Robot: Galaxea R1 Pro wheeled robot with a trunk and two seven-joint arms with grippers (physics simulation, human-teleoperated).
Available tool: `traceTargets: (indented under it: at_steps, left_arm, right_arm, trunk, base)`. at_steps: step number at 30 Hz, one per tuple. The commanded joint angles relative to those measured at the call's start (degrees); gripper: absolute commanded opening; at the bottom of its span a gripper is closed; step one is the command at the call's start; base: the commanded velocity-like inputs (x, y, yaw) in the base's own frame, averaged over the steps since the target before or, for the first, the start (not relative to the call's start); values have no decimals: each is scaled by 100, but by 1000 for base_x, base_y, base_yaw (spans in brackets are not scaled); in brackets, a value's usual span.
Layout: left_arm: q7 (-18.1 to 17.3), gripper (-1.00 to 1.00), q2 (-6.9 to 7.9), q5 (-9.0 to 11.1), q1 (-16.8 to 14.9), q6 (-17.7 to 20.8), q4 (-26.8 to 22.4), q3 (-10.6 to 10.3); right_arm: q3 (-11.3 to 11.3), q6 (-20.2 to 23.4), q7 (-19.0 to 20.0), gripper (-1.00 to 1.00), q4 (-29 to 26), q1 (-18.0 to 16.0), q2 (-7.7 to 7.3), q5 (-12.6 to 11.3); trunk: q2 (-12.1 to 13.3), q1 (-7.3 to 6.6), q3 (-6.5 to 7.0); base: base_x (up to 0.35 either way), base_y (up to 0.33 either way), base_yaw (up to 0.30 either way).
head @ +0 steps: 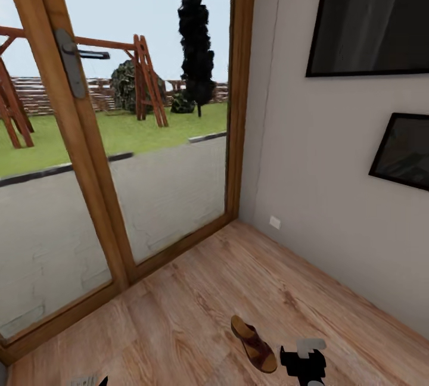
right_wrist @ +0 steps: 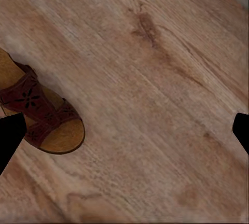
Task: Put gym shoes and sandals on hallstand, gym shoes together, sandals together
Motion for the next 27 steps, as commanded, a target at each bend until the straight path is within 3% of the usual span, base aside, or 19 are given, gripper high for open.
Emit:
traceTargets:
  at_steps: [1,8,27]
  left_arm:
    - [-21,100,0,-60,-4,-25,3,49]
    - [-21,100,0,-61,-2,-25,3,49]
    - [-21,100,0,-59,-2,-25,3,49]
  right_arm:
    - [-47,-13,-26,100,7,-5,4,61]
    - [-47,-10,-32,100,7,-5,9,55]
    - [-47,-18,-30,100,7,-5,23,55]
  trunk:
    - [-2,-1,-4]
    - [-2,-1,-3]
    - [-2,-1,-2]
  base:
    - [0,0,-275]
    - [0,0,-218]
    - [0,0,-32]
